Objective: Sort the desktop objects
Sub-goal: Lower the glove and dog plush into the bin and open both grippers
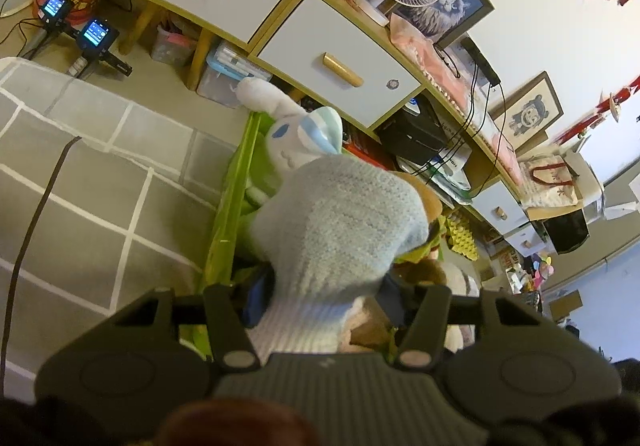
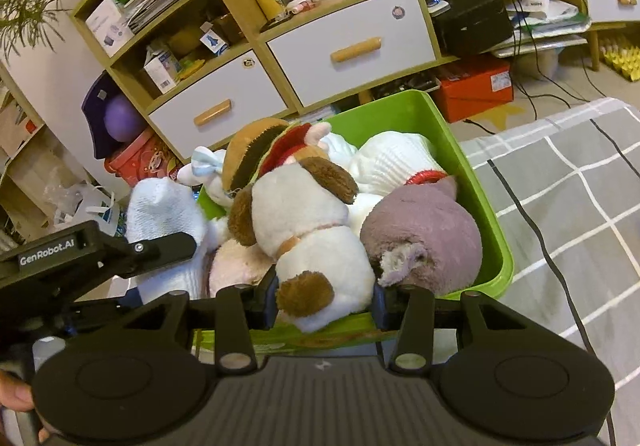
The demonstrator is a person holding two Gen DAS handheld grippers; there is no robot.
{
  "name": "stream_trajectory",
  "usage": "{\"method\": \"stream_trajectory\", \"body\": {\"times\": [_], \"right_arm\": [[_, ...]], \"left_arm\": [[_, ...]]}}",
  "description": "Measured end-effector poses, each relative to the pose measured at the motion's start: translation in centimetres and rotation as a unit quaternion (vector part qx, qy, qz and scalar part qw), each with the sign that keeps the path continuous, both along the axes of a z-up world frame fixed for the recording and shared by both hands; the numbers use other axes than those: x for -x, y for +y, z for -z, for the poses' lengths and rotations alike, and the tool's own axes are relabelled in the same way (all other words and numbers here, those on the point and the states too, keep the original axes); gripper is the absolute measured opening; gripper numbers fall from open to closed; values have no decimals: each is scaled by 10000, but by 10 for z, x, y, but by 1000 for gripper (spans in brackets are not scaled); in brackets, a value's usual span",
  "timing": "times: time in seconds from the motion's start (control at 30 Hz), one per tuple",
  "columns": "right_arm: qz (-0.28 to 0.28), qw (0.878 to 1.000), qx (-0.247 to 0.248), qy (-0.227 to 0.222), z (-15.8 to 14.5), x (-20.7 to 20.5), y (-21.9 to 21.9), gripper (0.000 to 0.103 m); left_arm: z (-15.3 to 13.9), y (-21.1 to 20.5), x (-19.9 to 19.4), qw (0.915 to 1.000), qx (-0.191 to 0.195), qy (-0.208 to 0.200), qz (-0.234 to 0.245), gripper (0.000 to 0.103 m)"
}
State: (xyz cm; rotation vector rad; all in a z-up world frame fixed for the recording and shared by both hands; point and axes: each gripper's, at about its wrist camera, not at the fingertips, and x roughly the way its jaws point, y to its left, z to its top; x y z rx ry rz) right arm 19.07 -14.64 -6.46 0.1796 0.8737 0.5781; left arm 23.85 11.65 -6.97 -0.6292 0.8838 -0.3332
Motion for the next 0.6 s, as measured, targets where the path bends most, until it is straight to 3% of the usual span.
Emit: {"method": "stream_trajectory", "body": {"times": [0.13, 0.2, 0.37, 0.6], "right_arm": [[-77, 9999, 121, -76, -2, 3, 5, 46], [-99, 9998, 132, -57, -4, 4, 5, 47], [-115, 9998, 133, -27, -13, 9, 3, 69], [-101, 9998, 106, -159, -30, 18, -1, 75]], "left_arm": [[-4, -1, 0, 10000, -68, -49, 0, 55], [-6, -1, 1, 9999, -81, -79, -11, 62], [-13, 1, 7, 9998, -123, -176, -45, 80], [-30, 8, 13, 9991, -160, -360, -172, 82]]}}
